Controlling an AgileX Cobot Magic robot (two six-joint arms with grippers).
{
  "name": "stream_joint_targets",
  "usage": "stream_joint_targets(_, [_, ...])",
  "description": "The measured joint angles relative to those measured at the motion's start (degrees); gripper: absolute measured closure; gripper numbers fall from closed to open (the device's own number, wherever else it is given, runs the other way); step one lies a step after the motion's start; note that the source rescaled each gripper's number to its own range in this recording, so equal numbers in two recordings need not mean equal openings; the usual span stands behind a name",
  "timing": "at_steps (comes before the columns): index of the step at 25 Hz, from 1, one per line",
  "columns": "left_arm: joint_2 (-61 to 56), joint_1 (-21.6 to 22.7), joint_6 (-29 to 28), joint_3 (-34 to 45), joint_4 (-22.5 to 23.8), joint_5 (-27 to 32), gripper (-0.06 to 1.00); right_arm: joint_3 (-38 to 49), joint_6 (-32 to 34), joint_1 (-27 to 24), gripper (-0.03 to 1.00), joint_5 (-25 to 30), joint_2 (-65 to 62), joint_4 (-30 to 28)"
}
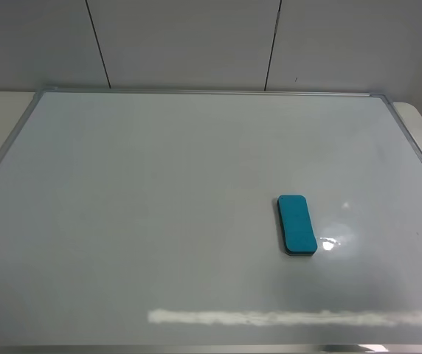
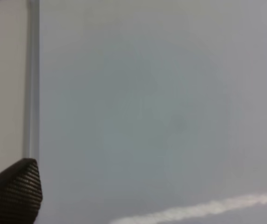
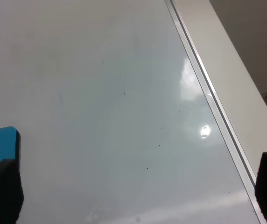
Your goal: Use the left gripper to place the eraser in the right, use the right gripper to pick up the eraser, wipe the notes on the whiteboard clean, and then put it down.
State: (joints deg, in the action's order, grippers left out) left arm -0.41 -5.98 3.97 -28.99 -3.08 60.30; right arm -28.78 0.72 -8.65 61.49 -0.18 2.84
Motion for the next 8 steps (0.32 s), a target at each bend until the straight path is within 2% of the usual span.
stream_joint_targets(8, [0.0,0.0,0.0,0.0,0.0,0.0,-0.05,0.0,0.0,0.0,-0.03,0.0,0.0,0.0])
